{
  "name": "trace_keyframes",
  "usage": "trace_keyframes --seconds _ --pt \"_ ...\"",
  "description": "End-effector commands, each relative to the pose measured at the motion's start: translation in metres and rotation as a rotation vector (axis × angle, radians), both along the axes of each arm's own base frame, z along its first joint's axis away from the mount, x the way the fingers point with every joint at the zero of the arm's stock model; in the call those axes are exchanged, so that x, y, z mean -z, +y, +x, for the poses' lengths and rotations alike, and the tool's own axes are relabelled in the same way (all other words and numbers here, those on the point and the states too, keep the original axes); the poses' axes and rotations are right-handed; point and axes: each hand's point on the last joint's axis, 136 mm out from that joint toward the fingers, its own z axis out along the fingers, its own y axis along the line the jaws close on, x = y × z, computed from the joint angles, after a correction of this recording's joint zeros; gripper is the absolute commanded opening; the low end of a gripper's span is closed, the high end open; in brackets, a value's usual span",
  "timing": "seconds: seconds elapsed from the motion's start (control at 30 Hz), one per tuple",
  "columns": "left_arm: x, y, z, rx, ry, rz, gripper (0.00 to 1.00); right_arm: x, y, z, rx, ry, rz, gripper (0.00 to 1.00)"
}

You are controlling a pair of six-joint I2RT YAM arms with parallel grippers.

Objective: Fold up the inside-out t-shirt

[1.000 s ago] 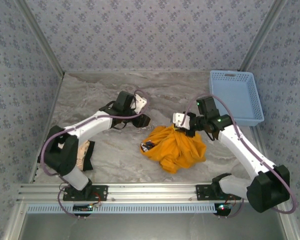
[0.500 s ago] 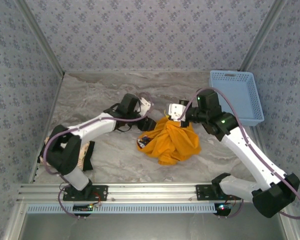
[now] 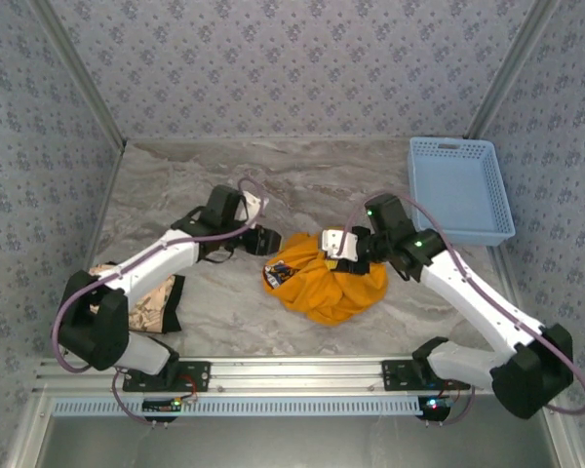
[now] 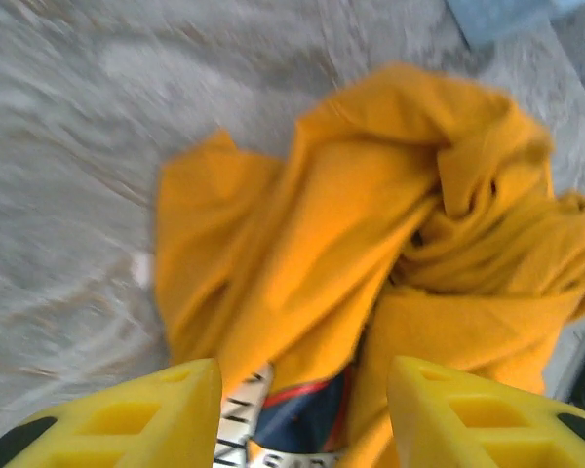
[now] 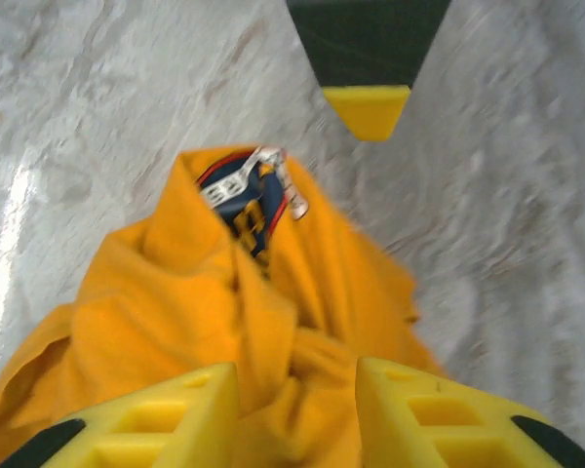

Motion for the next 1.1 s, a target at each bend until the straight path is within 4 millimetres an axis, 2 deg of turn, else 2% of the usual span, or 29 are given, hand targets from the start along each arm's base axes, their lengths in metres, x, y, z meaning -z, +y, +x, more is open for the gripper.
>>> trace_keyframes --seconds 0.0,0.07,0.17,0.23,0.3,0.37,0.4,0.43,0.47,0.53,0.6,0.67,0.73,0.8,0.87,0.97,1.03,1.07 --pt "0.006 -0.023 -0.009 0.120 -0.062 0.053 0.50 0.013 -0.004 0.011 0.009 0.020 -0.097 0.43" --pt "0.019 -0.028 0.003 0.126 -0.081 0.111 0.50 0.027 -0.002 0.019 -0.005 0.064 -0.148 0.45" --pt "0.045 -0.040 0.019 0.162 -0.097 0.155 0.51 0.042 0.003 0.019 -0.041 0.120 -0.203 0.46" --pt "0.064 -0.051 0.022 0.208 -0.079 0.168 0.50 0.049 0.003 0.018 -0.046 0.117 -0.244 0.45" --pt "0.076 -0.063 0.018 0.264 -0.047 0.167 0.50 0.052 0.001 0.012 -0.072 0.127 -0.268 0.34" --pt "0.080 -0.074 0.014 0.306 -0.017 0.130 0.47 0.050 -0.004 0.006 -0.098 0.130 -0.301 0.00" --pt "0.081 -0.077 0.014 0.310 0.003 0.122 0.43 0.048 -0.007 0.000 -0.123 0.135 -0.311 0.00" --pt "0.079 -0.078 0.017 0.301 0.025 0.129 0.31 0.043 -0.008 -0.005 -0.144 0.122 -0.300 0.00" --pt "0.076 -0.077 0.023 0.279 0.045 0.142 0.14 0.036 -0.008 -0.007 -0.157 0.086 -0.279 0.00" --pt "0.062 -0.069 0.042 0.206 0.084 0.130 0.00 0.020 -0.007 -0.009 -0.171 -0.014 -0.236 0.00" --pt "0.037 -0.059 0.065 0.104 0.101 0.057 0.00 -0.004 -0.007 -0.006 -0.170 -0.144 -0.209 0.00" --pt "0.003 -0.043 0.090 -0.006 0.126 -0.067 0.00 -0.029 -0.009 -0.005 -0.177 -0.277 -0.216 0.00" --pt "-0.018 -0.022 0.109 -0.097 0.146 -0.116 0.00 -0.046 -0.013 -0.012 -0.197 -0.346 -0.238 0.00" --pt "-0.022 -0.002 0.121 -0.160 0.203 -0.108 0.00 -0.034 -0.024 -0.040 -0.287 -0.317 -0.380 0.00" --pt "-0.018 0.008 0.125 -0.170 0.276 -0.149 0.00 -0.012 -0.035 -0.070 -0.333 -0.200 -0.469 0.00" --pt "0.009 0.022 0.130 -0.221 0.341 -0.147 0.00 0.024 -0.031 -0.119 -0.396 -0.022 -0.443 0.00" --pt "0.033 0.033 0.135 -0.263 0.361 -0.110 0.00 0.049 -0.032 -0.139 -0.408 0.055 -0.463 0.00" --pt "0.045 0.036 0.136 -0.272 0.367 -0.084 0.06 0.060 -0.035 -0.146 -0.400 0.104 -0.480 0.00"
